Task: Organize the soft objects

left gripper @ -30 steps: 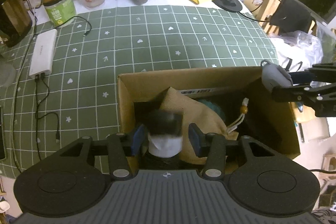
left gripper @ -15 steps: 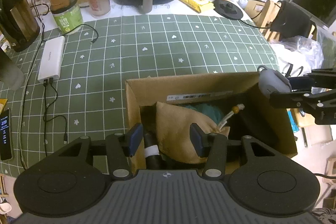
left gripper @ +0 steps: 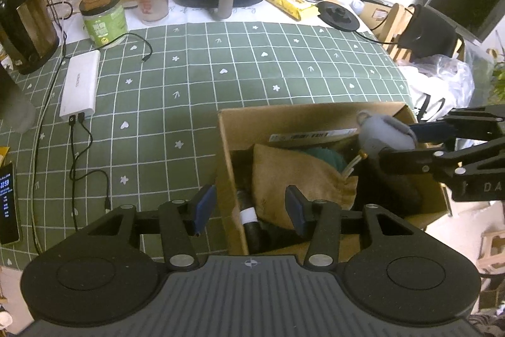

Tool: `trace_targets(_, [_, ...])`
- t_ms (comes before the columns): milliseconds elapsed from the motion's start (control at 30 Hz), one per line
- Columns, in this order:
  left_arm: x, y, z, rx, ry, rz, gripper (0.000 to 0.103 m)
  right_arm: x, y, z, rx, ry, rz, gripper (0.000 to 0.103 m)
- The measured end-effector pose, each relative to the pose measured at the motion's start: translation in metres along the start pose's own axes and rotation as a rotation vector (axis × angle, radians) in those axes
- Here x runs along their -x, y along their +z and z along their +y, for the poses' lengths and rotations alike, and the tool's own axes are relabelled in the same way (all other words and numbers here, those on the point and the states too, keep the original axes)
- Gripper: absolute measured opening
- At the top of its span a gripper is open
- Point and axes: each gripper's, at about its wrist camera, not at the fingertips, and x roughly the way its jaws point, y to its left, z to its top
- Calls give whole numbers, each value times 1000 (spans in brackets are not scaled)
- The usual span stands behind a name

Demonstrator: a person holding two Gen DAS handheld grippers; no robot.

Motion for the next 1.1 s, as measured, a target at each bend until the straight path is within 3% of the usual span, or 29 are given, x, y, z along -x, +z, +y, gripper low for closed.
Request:
trace_targets(467, [17, -32, 35, 79, -5, -4, 48, -22, 5, 52, 69, 47, 15, 54])
trace_targets(533, [19, -36, 38, 89, -1, -4, 48, -24, 5, 57, 79, 58, 14, 75])
trace_targets(600, [20, -39, 38, 98, 0, -5, 48, -23, 4, 61, 90, 46, 1, 85])
trace_targets(733, [20, -45, 38, 109, -2, -3, 48, -20, -1, 62, 102, 18, -3, 100])
trace_targets(900, [17, -49, 33, 110, 2, 6, 49, -11, -13, 53, 81, -39, -14, 103])
trace_targets(933, [16, -49, 31, 108, 5, 8, 50, -9, -16, 51, 74, -52, -15, 103])
trace_targets(1000, [16, -49, 26, 101, 10, 9, 71, -6, -23, 47, 67, -79, -21, 103])
trace_targets(1100, [18, -48, 17, 81, 11, -3, 73, 1, -34, 42, 67, -143, -40, 103])
